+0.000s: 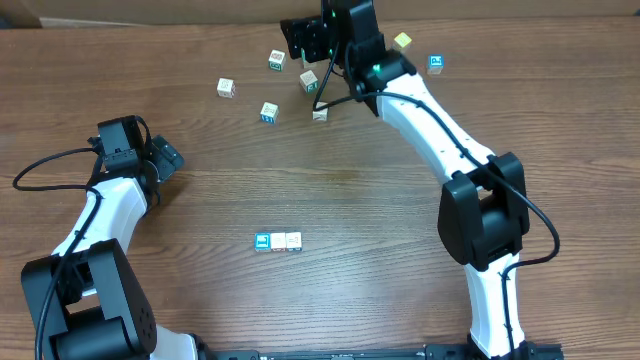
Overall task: Form a horizontal line
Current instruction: 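Raise the right gripper and swing it to the far right blocks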
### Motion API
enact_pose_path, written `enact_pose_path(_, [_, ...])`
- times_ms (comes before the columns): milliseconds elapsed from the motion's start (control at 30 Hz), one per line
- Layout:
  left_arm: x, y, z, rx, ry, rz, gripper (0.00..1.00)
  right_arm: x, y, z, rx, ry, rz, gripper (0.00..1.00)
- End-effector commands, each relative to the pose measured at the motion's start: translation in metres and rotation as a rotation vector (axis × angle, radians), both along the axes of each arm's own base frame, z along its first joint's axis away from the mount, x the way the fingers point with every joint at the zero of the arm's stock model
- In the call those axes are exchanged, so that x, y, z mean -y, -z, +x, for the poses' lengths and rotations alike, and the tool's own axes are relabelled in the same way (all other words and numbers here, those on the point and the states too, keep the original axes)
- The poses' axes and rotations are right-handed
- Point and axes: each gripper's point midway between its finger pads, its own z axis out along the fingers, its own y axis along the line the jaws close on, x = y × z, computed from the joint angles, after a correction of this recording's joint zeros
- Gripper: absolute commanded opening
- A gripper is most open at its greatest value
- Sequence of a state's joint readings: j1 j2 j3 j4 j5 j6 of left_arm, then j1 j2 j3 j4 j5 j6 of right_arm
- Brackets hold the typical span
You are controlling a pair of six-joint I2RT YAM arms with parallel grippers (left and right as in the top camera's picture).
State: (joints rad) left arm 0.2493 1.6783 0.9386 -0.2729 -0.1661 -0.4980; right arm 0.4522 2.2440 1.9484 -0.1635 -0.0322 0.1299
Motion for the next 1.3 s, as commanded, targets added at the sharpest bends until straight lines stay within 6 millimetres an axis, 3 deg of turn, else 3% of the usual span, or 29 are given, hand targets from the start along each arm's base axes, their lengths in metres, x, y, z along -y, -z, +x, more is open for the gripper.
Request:
enact_pose_path(0, [-0.003,-0.007,0.004,0.014,-0.004,0.017,1.00,0.011,0.019,0.006,0.011,0.069,-0.033,1.00])
enact_pose_path(133, [-0.003,-0.007,0.004,0.014,-0.003,0.017,1.00,0.014,0.024,0.010,0.014,0.072,-0.049,1.00])
enact_pose_path(367, [-0.003,-0.007,0.004,0.014,-0.003,0.017,1.00,0.028,-0.030,0.024,0.088,0.077,-0.081,1.00])
enact_pose_path(467, [-0.003,-0.007,0.004,0.014,-0.003,0.018,1.00,0.043,-0.035,0.029,0.073,0.108,-0.069,1.00])
enact_pose_path(533, [-0.003,-0.007,0.004,0.014,-0.004,0.017,0.99,0.053,-0.027,0.031,0.042,0.125,-0.076,0.98])
enact_pose_path(633, [-0.003,-0.007,0.004,0.014,-0.004,0.017,0.99,0.074,0.001,0.034,-0.037,0.157,-0.103,0.97])
enact_pose_path(700, [-0.003,-0.007,0.004,0.014,-0.003,0.017,1.00,0.106,0.031,0.037,-0.132,0.207,-0.125,0.96])
enact_pose_path(800, [-0.003,-0.007,0.004,0.014,-0.003,0.018,1.00,0.140,0.053,0.039,-0.223,0.284,-0.103,0.96])
enact_pose_path(1033, [-0.003,-0.007,0.004,0.014,-0.004,0.017,0.99,0.210,0.092,0.037,-0.357,0.384,-0.135,0.95])
enact_pose_path(1267, [-0.003,-0.007,0.004,0.014,-0.004,0.017,0.99,0.253,0.116,0.027,-0.453,0.445,-0.154,0.97])
